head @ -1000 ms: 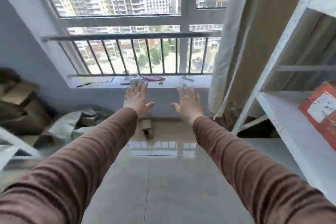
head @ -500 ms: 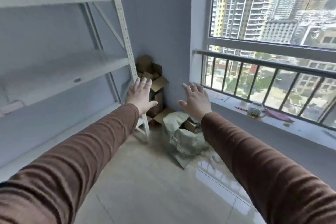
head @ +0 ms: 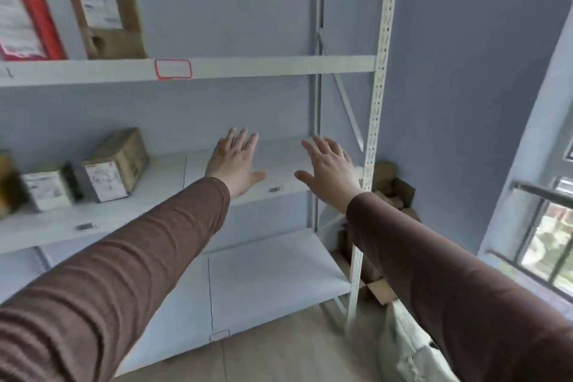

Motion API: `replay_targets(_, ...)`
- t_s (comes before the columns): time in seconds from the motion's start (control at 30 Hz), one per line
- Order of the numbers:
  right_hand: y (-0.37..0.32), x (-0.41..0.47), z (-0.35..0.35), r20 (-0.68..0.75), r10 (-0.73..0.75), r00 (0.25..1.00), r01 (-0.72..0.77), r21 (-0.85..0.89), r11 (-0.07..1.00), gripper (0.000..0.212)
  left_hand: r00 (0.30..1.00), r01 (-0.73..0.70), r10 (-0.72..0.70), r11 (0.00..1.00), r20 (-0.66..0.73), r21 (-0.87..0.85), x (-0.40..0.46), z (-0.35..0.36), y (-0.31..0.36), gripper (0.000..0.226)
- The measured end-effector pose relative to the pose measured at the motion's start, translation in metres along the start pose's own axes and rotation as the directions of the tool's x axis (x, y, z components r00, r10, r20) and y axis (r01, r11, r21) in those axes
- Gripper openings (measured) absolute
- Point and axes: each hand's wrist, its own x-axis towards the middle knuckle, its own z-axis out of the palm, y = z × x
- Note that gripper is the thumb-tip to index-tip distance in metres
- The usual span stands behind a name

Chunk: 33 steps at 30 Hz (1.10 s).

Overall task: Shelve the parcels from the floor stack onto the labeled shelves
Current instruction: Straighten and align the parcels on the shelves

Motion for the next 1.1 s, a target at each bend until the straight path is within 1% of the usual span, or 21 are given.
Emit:
replay_targets(0.13,-0.032,0.079,0.002,-0.055,-0.171,0.984,0.174,0.046,0.984,0.074,0.988,0.122,-0.113,0.989,-0.101,0.085,0.029,-0.031,-0.053,0.092)
replay_targets(0.2,-0.051,0.114,0.001,-0.094,-0.252,0.963,0.259,0.074,0.963,0.074,0.975,0.183,-0.169,0.979,-0.145,0.088,0.039,-0.047,-0.082,0.092)
replay_targets(0.3,-0.084,0.159,-0.001,-0.15,-0.349,0.925,0.366,0.112,0.924,0.074,0.94,0.26,-0.231,0.961,-0.25,0.092,0.048,-0.071,-0.126,0.095)
replay_targets(0.37,-0.107,0.186,-0.003,-0.187,-0.39,0.902,0.416,0.129,0.9,0.073,0.918,0.298,-0.257,0.949,-0.301,0.1,0.052,-0.086,-0.153,0.096)
replay_targets(0.47,-0.143,0.222,-0.006,-0.219,-0.429,0.877,0.466,0.163,0.87,0.074,0.886,0.342,-0.299,0.938,-0.354,0.063,0.057,-0.107,-0.192,0.095)
replay_targets(0.57,-0.179,0.257,-0.006,-0.246,-0.446,0.861,0.491,0.173,0.854,0.073,0.873,0.341,-0.285,0.937,-0.396,0.075,0.068,-0.123,-0.236,0.092)
replay_targets(0.63,-0.203,0.281,-0.005,-0.244,-0.432,0.868,0.481,0.199,0.854,0.072,0.872,0.342,-0.294,0.938,-0.392,0.056,0.079,-0.133,-0.267,0.092)
replay_targets(0.77,-0.252,0.329,-0.001,-0.21,-0.368,0.906,0.412,0.234,0.881,0.074,0.876,0.32,-0.33,0.943,-0.353,-0.088,0.107,-0.145,-0.331,0.098)
replay_targets(0.87,-0.285,0.364,0.006,-0.156,-0.29,0.944,0.323,0.266,0.908,0.076,0.894,0.288,-0.34,0.935,-0.292,-0.206,0.131,-0.147,-0.37,0.102)
replay_targets(0.93,-0.303,0.389,0.011,-0.098,-0.22,0.971,0.24,0.306,0.921,0.081,0.9,0.309,-0.371,0.913,-0.227,-0.266,0.149,-0.146,-0.395,0.109)
replay_targets(1.0,-0.319,0.412,0.015,-0.042,-0.15,0.988,0.155,0.342,0.927,0.085,0.905,0.345,-0.395,0.899,-0.159,-0.269,0.166,-0.144,-0.418,0.114)
replay_targets(1.1,-0.336,0.441,0.023,0.018,-0.068,0.998,0.058,0.343,0.938,0.084,0.915,0.348,-0.383,0.908,-0.125,-0.231,0.19,-0.139,-0.444,0.113)
